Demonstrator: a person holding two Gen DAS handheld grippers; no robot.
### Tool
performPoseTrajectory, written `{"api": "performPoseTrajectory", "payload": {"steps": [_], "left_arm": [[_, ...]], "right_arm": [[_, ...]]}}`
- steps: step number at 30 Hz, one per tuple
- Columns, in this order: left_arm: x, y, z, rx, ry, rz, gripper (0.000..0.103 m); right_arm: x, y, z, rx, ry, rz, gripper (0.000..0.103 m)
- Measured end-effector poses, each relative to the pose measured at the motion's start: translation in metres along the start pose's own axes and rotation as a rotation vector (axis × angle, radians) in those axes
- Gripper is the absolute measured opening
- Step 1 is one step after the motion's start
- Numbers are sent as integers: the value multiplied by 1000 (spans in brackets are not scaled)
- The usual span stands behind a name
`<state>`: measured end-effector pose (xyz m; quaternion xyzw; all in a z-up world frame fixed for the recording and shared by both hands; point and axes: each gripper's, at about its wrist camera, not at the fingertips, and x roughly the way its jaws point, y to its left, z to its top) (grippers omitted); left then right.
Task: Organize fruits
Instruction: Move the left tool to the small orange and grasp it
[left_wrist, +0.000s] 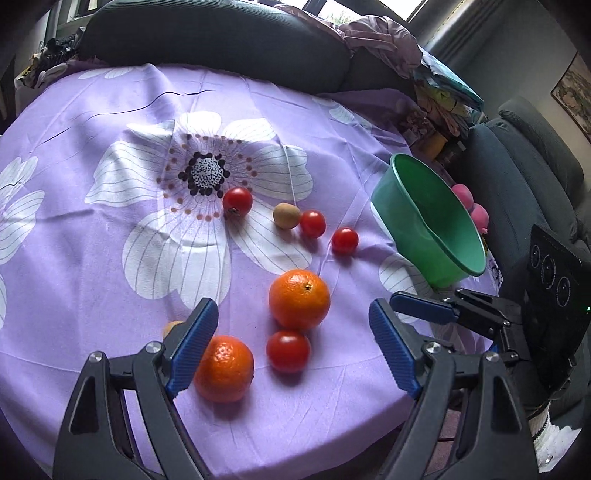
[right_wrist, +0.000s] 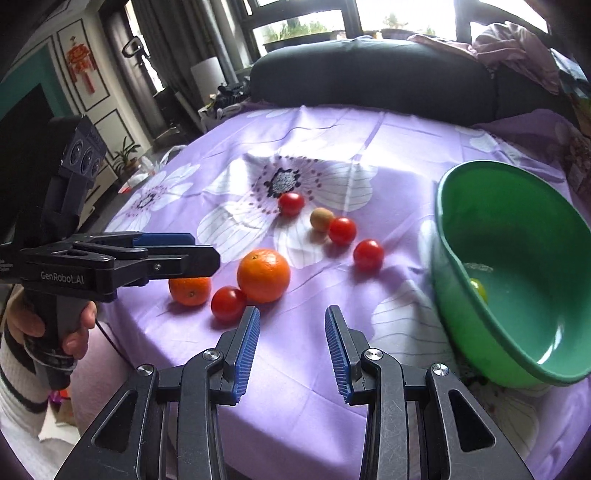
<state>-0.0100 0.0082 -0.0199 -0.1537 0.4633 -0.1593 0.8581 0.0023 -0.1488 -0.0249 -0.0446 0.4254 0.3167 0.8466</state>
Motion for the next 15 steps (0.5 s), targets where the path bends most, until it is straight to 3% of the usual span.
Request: {"api": "performPoseTrajectory", "payload": {"steps": [7, 15], "left_arm": [[22, 0, 8, 33, 53, -11, 82], [41, 1, 12, 39, 117, -33, 59]], "right_arm": [[32, 4, 9, -11, 37, 36, 37], [52, 3, 16, 17, 67, 91, 41]]}}
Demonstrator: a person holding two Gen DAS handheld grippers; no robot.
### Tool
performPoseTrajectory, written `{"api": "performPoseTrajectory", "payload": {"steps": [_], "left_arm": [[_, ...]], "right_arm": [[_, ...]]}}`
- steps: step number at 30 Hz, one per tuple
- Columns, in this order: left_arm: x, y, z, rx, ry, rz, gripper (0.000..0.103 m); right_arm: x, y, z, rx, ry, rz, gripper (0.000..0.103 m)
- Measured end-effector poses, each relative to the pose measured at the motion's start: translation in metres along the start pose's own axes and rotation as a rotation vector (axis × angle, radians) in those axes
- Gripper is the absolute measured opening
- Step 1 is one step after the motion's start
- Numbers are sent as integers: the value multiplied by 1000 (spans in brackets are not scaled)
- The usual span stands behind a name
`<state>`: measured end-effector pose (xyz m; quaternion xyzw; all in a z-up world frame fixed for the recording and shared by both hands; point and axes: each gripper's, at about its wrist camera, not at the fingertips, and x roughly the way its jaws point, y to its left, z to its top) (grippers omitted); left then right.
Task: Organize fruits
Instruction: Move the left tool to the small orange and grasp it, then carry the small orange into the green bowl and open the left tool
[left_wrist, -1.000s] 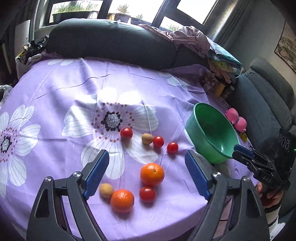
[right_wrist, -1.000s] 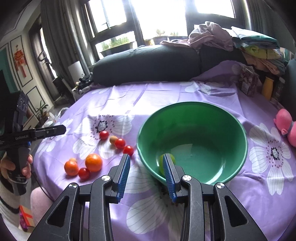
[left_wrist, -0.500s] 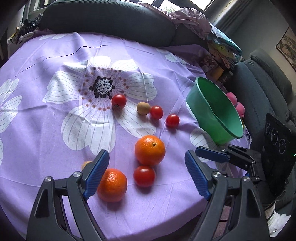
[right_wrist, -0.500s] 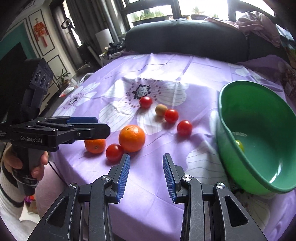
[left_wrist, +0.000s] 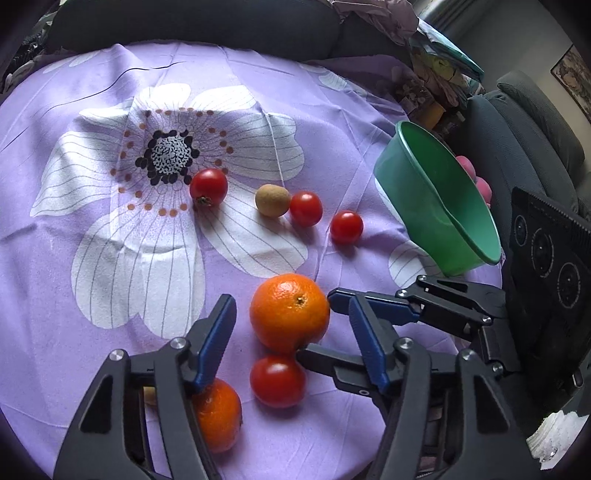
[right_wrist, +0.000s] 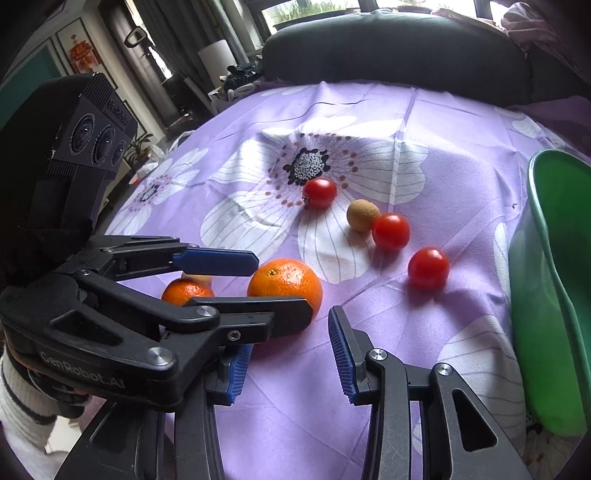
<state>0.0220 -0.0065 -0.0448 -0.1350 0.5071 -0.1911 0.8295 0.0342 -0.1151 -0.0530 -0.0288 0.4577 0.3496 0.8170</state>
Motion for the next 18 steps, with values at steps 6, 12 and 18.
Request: {"api": "performPoseTrajectory", "payload": {"steps": [6, 12, 18], "left_arm": [[2, 2, 2, -9, 11, -2, 46], [0, -3, 1, 9, -5, 24, 44], [-12, -20, 6, 48, -47, 37, 44]], "right_arm": [[6, -1, 2, 14, 7, 47, 41], [5, -1, 2, 7, -8, 57, 41], [-9, 1, 1, 13, -56, 58, 41]]}}
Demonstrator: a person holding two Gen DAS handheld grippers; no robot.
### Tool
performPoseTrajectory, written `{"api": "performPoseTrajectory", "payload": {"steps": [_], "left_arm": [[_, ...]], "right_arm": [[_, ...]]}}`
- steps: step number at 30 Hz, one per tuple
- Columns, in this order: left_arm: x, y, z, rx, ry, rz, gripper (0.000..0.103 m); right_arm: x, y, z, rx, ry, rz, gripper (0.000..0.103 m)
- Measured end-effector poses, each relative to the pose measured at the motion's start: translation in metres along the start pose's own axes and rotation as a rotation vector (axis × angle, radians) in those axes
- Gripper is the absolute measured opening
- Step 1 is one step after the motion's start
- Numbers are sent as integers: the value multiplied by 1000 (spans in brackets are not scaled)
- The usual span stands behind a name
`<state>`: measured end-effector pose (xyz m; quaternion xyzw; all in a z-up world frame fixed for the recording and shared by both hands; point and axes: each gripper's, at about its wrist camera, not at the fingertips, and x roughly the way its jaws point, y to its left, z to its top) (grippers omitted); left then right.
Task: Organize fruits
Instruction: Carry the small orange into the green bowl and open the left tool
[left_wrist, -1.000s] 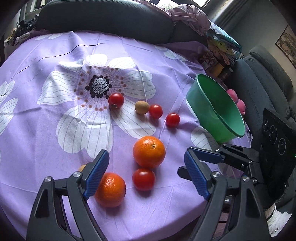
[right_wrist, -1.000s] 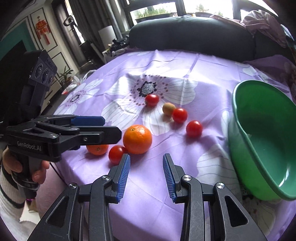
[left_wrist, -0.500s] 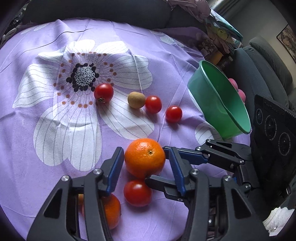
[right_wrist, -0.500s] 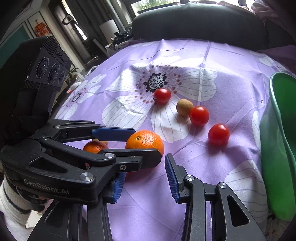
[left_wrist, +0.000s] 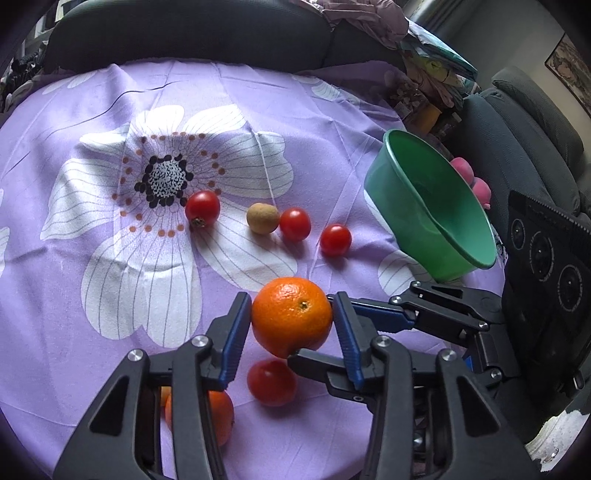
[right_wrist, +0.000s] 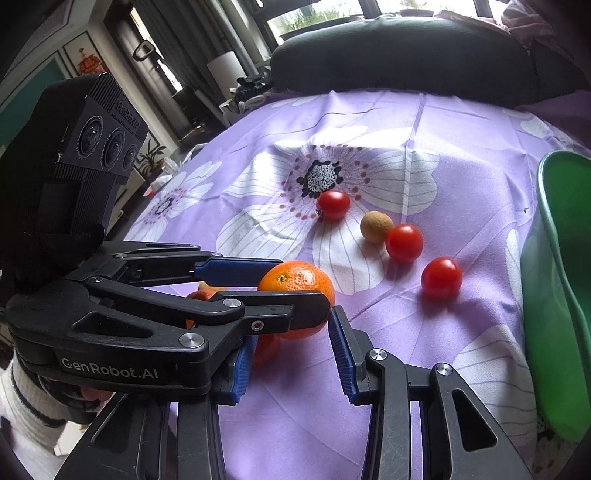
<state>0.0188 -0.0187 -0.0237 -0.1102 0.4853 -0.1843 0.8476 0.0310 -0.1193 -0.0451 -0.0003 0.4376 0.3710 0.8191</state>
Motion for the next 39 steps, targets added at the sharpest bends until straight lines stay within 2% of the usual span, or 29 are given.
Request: {"api": "performPoseTrajectory", "payload": {"steps": [14, 25, 32, 39], "left_arm": [[-15, -71, 27, 166, -88, -27, 44], [10, -137, 55, 310, -97, -109, 44], [36, -157, 63, 335, -46, -164, 44], [55, -164, 66, 316, -12, -182, 44]], "right_arm": [[-72, -10, 0, 21, -172, -93, 41], [-126, -44, -7, 97, -293, -219, 41], [-138, -74, -16, 180, -304, -282, 41], [-135, -93, -21, 239, -276, -313, 41]]}}
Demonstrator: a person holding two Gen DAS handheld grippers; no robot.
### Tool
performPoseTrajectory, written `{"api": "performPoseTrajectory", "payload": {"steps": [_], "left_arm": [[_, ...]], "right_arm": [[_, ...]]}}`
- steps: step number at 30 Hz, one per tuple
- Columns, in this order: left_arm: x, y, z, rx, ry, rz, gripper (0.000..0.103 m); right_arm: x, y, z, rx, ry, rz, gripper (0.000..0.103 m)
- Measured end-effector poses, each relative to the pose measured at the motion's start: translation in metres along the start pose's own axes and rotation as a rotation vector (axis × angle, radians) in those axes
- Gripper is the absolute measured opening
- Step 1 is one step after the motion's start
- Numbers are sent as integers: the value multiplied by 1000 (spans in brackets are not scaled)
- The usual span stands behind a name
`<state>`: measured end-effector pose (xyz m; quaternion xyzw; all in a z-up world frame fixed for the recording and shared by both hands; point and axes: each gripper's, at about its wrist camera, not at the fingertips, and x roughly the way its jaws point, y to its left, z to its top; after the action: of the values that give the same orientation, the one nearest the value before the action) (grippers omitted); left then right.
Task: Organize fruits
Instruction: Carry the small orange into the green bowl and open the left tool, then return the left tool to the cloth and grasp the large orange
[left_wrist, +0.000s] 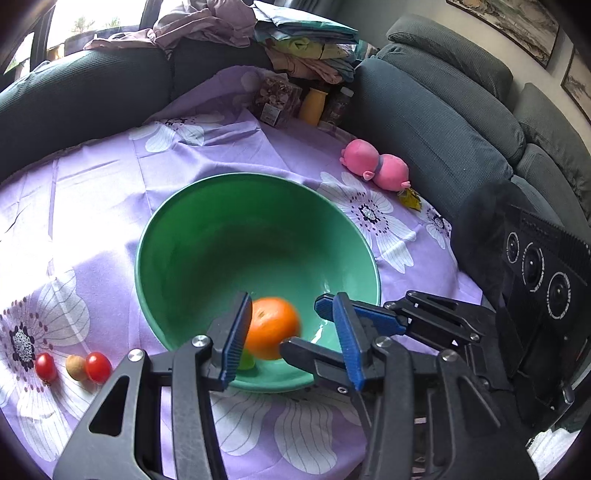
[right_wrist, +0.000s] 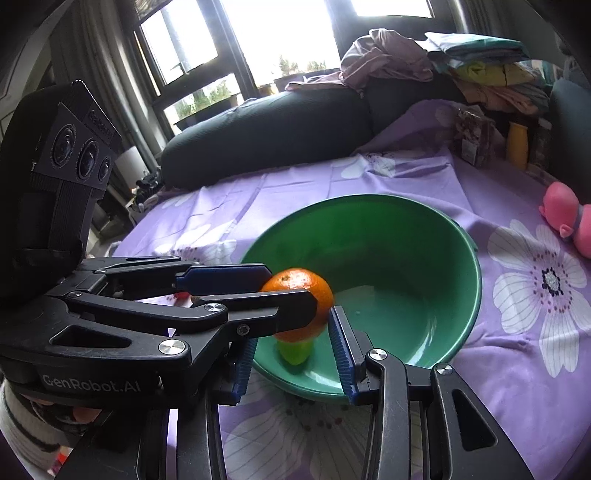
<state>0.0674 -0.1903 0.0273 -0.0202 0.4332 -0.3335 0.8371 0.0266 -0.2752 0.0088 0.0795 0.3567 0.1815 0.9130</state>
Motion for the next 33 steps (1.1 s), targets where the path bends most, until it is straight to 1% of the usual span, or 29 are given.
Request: {"api": "performPoseTrajectory", "payload": {"steps": [3, 5, 7, 8, 10, 13, 16, 20, 21, 25, 29, 33], "left_arm": [[-3, 4, 1, -15, -6, 21, 52], [-12, 11, 1, -36, -20, 43, 74], [-25, 19, -1, -55, -47, 59, 77], [-32, 24, -3, -68, -55, 72, 80], [-48, 37, -8, -99, -73, 108, 84], [-75, 58, -23, -150, -100, 167, 84], [-102, 82, -44, -213, -117, 221, 84], [-136, 111, -77, -313, -135, 299, 84], [-142, 117, -85, -336, -138, 308, 84], [-156, 131, -113, -408, -125, 331, 84], [-160, 133, -137, -432, -111, 302, 83], [-159, 130, -157, -431, -88, 279, 82]], "right_arm": [[-1, -3, 1, 10, 1, -7, 41], [-4, -5, 2, 13, -3, -21, 41], [-8, -9, 1, 20, -11, -33, 41], [-11, -11, 1, 27, -16, -40, 41], [-18, -15, 0, 42, -28, -52, 41], [-27, -16, -1, 54, -47, -47, 41], [-33, -9, -3, 38, -54, -27, 40], [-33, 7, -3, -12, -45, 30, 40], [-31, 12, -2, -28, -39, 47, 40], [-24, 37, -5, -98, -16, 106, 40], [-10, 67, -11, -169, 32, 184, 41], [7, 101, -25, -248, 107, 279, 41]]}}
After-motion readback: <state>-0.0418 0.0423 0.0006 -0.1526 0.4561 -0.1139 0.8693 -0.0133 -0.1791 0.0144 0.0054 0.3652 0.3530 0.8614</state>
